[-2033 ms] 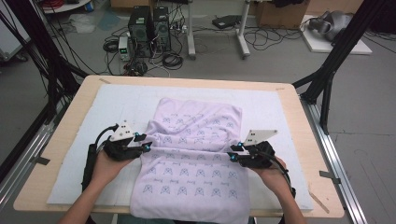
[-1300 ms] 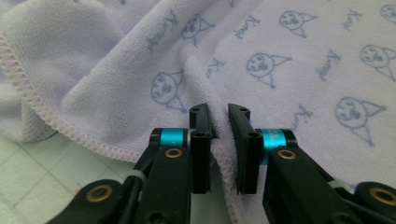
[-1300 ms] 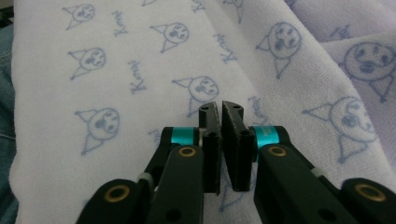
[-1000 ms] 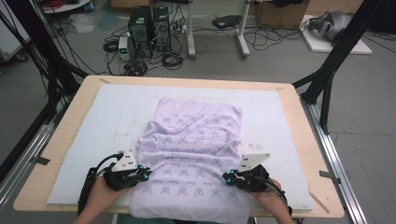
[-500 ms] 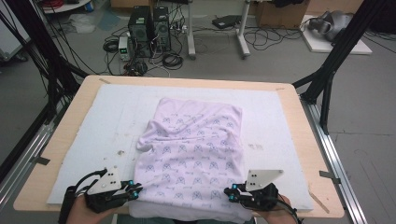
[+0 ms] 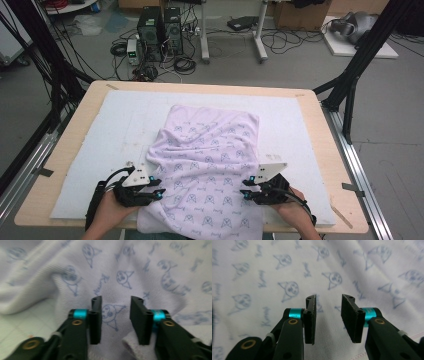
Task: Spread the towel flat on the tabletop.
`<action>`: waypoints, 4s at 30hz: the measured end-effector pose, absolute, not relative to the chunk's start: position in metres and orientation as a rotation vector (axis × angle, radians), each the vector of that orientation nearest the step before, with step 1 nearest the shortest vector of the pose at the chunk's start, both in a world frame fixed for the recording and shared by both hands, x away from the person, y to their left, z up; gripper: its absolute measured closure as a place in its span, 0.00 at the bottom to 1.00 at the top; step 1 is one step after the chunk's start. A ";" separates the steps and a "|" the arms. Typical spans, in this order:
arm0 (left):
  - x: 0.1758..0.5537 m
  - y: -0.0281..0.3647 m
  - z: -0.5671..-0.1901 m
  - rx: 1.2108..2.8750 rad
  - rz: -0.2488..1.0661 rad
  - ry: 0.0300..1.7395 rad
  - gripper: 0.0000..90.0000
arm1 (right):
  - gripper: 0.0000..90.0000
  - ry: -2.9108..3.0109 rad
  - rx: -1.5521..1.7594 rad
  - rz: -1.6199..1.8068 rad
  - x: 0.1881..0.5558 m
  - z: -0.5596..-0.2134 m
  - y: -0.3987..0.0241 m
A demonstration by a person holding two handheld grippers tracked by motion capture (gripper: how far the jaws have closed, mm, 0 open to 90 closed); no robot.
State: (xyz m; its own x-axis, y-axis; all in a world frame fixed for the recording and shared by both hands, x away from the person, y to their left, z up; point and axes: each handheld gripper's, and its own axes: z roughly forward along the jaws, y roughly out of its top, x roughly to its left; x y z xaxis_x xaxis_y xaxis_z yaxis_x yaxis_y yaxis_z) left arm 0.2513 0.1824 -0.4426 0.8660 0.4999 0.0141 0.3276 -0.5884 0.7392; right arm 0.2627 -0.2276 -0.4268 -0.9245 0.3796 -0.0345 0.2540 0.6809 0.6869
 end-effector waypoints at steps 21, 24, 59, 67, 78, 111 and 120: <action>0.208 0.209 -0.404 2.196 0.361 0.553 0.66 | 0.80 2.696 0.382 1.221 0.230 -0.390 -0.249; 0.229 0.206 -0.419 2.204 0.378 0.594 0.69 | 0.73 2.685 0.428 1.166 0.250 -0.404 -0.241; 0.244 0.192 -0.442 2.247 0.337 0.567 0.96 | 0.96 2.695 0.541 1.065 0.269 -0.437 -0.228; 0.229 0.204 -0.433 2.221 0.335 0.575 0.97 | 1.00 2.732 0.502 1.060 0.256 -0.433 -0.241; 0.234 0.210 -0.418 2.189 0.366 0.605 0.65 | 0.79 2.605 0.531 1.134 0.256 -0.406 -0.254; 0.288 0.206 -0.420 2.165 0.419 0.708 0.70 | 0.69 2.630 0.656 1.026 0.295 -0.413 -0.253; 0.321 0.197 -0.441 2.215 0.372 0.769 0.96 | 0.87 2.676 0.737 0.952 0.322 -0.432 -0.249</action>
